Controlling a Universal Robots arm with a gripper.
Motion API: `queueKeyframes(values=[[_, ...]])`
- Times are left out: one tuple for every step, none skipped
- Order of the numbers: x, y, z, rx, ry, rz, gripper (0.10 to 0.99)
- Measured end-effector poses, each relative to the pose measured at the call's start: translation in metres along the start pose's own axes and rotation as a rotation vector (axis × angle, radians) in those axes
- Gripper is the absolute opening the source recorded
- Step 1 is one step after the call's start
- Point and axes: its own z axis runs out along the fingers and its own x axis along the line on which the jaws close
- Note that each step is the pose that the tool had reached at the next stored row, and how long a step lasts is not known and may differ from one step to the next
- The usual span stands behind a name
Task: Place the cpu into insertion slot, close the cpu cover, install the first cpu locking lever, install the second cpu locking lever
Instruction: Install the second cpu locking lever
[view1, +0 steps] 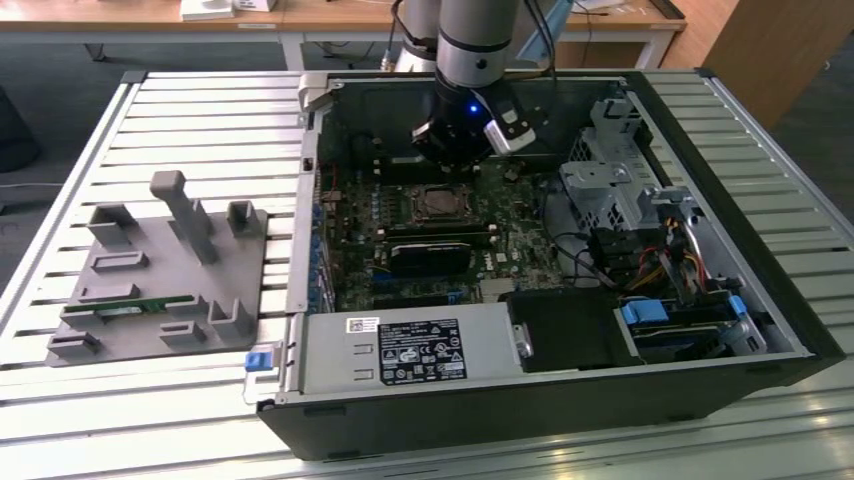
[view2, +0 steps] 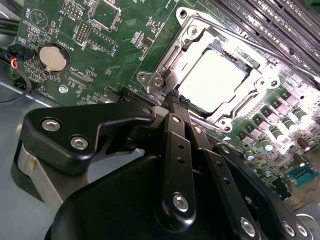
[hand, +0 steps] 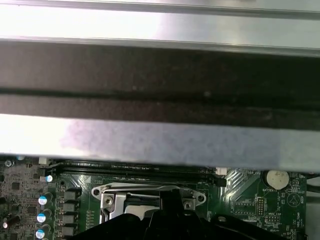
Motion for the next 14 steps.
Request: queueKeyframes(values=[[0.0000, -0.0002, 0.0000, 0.000, 0.0000, 0.000, 0.106], [0.0000, -0.0005, 0.0000, 0.000, 0.0000, 0.000, 0.106], [0.0000, -0.0009, 0.0000, 0.000, 0.0001, 0.000, 0.106], [0.0000, -0.0012, 0.0000, 0.000, -0.0001, 0.000, 0.106], [0.0000, -0.0012, 0.0000, 0.000, -0.0001, 0.000, 0.106], [0.0000, -0.0013, 0.0000, 0.000, -0.0001, 0.000, 0.106], [0.0000, -0.0014, 0.0000, 0.000, 0.0000, 0.000, 0.106], [0.0000, -0.0014, 0.0000, 0.000, 0.0000, 0.000, 0.106], [0.0000, -0.0014, -0.0001, 0.000, 0.0000, 0.000, 0.106], [0.0001, -0.0015, -0.0004, 0.000, 0.0001, 0.000, 0.106], [0.0001, -0.0015, -0.0011, 0.000, 0.0001, 0.000, 0.106], [0.0000, -0.0014, -0.0022, 0.000, 0.0000, 0.000, 0.106], [0.0000, -0.0013, -0.0035, 0.000, 0.0000, 0.000, 0.106], [0.0001, -0.0012, -0.0054, 0.000, 0.0000, 0.000, 0.106]])
